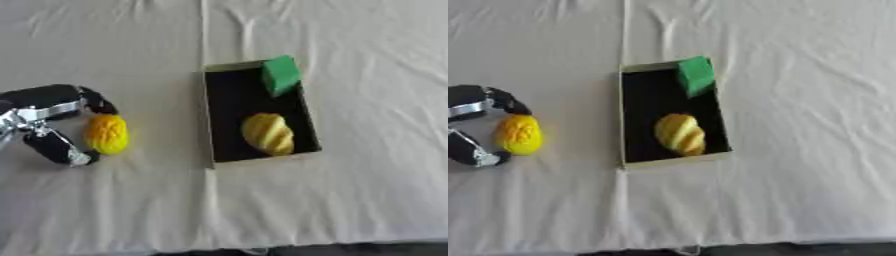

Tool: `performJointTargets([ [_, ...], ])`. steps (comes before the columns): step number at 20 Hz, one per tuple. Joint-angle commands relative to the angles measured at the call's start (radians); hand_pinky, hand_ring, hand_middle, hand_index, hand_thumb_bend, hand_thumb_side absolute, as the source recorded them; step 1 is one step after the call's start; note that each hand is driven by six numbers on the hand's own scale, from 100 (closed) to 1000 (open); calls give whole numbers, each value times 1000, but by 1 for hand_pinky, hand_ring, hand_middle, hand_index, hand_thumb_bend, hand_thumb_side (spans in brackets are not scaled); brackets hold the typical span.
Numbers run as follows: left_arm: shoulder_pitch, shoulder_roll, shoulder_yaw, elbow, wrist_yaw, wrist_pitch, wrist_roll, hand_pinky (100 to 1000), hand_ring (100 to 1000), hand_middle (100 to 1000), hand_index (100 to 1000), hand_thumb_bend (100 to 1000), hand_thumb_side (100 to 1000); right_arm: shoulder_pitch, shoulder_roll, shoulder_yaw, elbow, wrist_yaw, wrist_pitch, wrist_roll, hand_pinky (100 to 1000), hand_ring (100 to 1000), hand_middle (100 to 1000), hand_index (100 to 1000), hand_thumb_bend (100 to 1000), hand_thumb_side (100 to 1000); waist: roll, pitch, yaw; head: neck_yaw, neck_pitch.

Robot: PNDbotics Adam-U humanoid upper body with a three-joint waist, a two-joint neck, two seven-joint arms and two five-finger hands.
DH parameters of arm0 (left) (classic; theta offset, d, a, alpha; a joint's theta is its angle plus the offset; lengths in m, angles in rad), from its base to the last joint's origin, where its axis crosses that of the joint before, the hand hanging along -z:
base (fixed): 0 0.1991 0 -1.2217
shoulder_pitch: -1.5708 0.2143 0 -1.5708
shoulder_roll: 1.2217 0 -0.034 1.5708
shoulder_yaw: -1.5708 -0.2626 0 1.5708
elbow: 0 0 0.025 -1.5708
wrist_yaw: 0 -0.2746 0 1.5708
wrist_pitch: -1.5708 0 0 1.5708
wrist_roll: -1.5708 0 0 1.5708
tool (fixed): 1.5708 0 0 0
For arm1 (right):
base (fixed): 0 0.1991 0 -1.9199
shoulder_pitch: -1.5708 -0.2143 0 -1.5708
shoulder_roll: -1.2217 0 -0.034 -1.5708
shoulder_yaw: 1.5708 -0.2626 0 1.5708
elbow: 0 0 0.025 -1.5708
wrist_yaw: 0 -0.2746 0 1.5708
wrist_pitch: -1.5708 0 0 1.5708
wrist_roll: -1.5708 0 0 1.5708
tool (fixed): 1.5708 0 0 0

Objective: Pick up objects on the table and place them in the box.

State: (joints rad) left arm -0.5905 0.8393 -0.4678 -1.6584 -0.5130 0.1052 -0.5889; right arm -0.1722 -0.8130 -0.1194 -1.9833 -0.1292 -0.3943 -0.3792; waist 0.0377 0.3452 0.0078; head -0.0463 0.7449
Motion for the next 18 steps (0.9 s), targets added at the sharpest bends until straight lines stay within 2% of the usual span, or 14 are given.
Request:
performJointTargets([
  [1,-14,14,3,13,-44,-17,11,839,768,677,807,332,100,-1,-17,-18,-17,-11,3,-1,962,882,647,842,100,530,-3,-16,-1,4,-11],
  [3,-14,9,7,16,-51,-22,28,819,742,642,778,288,100,0,-15,-19,-17,-12,3,-2,962,882,647,842,100,530,-3,-15,-1,3,-11],
  [7,-11,2,25,-14,-35,-14,99,737,614,492,625,142,100,5,-9,-22,-17,-15,9,-5,964,883,647,841,100,528,-3,-15,0,1,-10],
  [9,-6,3,36,-51,-10,-5,140,725,586,460,585,100,100,9,-6,-25,-17,-14,12,-7,965,883,646,841,100,528,-3,-15,0,-1,-9],
  [13,-29,6,88,-180,14,23,224,704,550,418,531,132,100,17,-4,-29,-17,-15,17,-11,964,882,646,839,100,529,-2,-19,4,-8,-8],
  [15,-72,-6,103,-249,6,25,242,703,544,410,517,146,100,21,-7,-32,-17,-15,16,-16,963,882,646,838,100,529,-1,-24,7,-14,-5],
  [18,-167,-57,86,-304,-11,15,216,702,543,428,517,140,100,22,-16,-31,-17,-16,12,-21,961,881,647,836,100,529,0,-34,13,-22,3],
])
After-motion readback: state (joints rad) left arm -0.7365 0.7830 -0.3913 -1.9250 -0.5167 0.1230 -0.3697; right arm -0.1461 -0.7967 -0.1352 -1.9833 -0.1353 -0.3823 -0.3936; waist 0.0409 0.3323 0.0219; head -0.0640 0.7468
